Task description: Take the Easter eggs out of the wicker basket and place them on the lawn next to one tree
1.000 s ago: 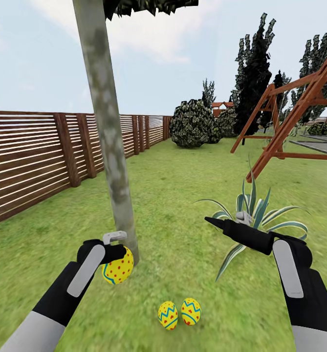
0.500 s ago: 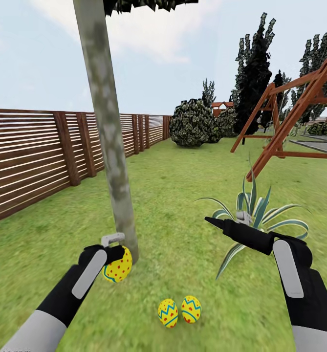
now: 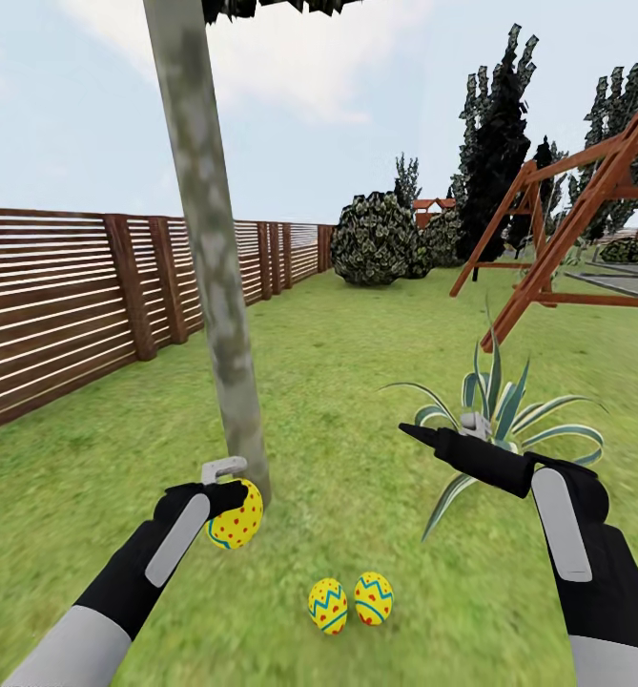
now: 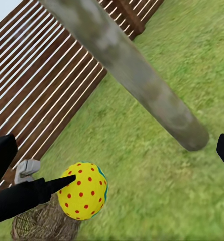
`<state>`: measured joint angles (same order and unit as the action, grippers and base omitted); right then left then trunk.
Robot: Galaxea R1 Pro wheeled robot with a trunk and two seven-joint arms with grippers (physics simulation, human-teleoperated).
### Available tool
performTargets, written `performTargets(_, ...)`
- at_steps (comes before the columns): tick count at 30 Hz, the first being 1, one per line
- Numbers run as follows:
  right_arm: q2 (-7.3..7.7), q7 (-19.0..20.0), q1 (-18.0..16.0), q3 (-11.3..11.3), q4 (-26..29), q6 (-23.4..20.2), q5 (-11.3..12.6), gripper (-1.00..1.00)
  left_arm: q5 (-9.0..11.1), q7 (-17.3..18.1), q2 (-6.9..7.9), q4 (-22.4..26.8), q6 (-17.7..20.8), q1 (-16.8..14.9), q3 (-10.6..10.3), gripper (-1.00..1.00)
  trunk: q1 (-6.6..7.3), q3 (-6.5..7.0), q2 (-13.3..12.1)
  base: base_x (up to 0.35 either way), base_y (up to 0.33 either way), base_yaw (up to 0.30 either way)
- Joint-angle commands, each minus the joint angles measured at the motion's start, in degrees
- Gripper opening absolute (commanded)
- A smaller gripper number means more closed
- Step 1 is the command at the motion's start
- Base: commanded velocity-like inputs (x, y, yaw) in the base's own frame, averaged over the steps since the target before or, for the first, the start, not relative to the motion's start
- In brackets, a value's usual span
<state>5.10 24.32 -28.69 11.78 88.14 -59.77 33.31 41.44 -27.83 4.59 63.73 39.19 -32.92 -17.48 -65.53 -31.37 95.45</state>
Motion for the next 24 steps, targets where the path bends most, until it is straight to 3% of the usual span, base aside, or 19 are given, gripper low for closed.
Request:
performTargets(1, -0.03, 0.6, -0.06, 0.08, 0.01, -0.23, -0.48, 1.0, 0.59, -0.58, 0.06, 0.0, 0.02, -0.07, -0.18, -1.0, -0.22, -0.25, 0.45, 0.0, 0.0, 0.0)
performTargets(8, -0.17, 0.75, -0.06, 0.08, 0.07, -0.23, -0.05, 1.0, 0.65, -0.29, 0.03, -2.67, -0.94, -0.4, -0.18, -1.0, -1.76, -1.5, 3.26, 0.0, 0.0, 0.0)
performTargets(24, -0.09, 0.47, -0.06, 0.0, 0.07, -0.23, -0.23, 1.0, 0.66, -0.21, 0.03, -3.17, -1.83, -0.44, -0.26, -1.0, -5.27, -4.38, 9.67, 0.0, 0.0, 0.0)
